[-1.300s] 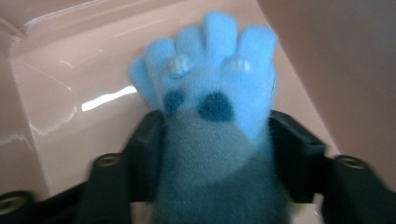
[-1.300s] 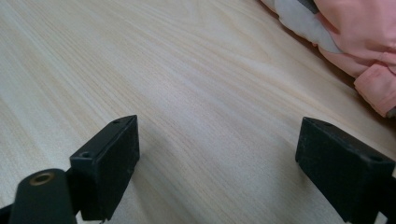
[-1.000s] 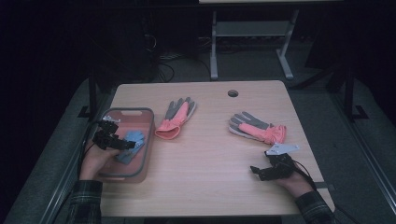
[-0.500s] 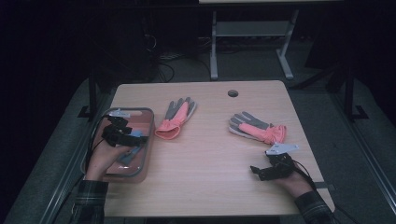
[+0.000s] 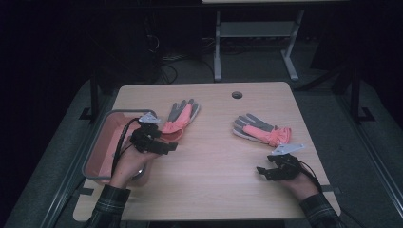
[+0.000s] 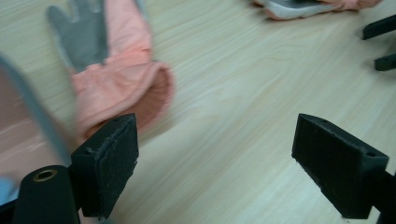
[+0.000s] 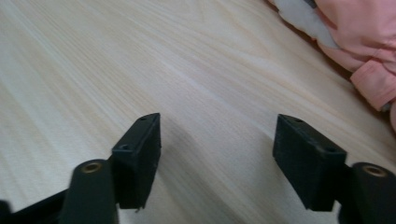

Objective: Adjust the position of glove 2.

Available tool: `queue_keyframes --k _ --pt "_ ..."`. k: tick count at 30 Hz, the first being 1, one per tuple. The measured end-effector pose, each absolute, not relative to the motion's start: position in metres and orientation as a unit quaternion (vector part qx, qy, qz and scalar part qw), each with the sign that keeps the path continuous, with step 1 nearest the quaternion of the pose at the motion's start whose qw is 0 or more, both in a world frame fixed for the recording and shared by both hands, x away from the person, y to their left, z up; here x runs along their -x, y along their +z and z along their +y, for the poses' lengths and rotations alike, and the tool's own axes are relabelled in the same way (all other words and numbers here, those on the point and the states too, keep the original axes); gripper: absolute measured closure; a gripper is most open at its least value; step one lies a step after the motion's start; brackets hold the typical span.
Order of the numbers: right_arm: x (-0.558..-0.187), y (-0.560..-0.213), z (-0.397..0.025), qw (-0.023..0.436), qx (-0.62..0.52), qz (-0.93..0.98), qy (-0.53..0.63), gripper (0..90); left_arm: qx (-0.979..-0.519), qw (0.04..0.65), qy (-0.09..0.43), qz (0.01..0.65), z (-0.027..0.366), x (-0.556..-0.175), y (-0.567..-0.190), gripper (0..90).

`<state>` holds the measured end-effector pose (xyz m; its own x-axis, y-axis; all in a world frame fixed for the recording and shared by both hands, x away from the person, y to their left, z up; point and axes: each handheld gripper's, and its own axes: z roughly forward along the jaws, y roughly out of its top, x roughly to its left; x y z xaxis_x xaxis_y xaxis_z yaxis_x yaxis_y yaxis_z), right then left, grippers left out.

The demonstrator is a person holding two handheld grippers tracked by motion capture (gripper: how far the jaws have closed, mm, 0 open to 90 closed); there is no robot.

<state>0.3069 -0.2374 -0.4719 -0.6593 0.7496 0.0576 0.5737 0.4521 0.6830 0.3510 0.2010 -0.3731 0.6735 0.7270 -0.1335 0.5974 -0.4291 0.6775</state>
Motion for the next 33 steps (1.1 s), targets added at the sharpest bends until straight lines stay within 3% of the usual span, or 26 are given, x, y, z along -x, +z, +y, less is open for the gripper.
queue_keyframes --k 7,15,33 --pt "-0.306 -0.466 -0.237 0.110 -0.393 0.844 0.347 53.8 -0.853 0.351 0.086 0.377 0.177 -0.347 -0.384 14.5" --pt "-0.310 -0.455 -0.240 0.094 -0.397 0.842 0.353 89.9 -0.866 0.338 0.085 0.359 0.154 -0.340 -0.402 14.5" --pt "-0.365 -0.412 -0.266 0.140 -0.416 0.822 0.363 90.0 -0.893 0.303 0.099 0.317 0.134 -0.310 -0.460 14.3"
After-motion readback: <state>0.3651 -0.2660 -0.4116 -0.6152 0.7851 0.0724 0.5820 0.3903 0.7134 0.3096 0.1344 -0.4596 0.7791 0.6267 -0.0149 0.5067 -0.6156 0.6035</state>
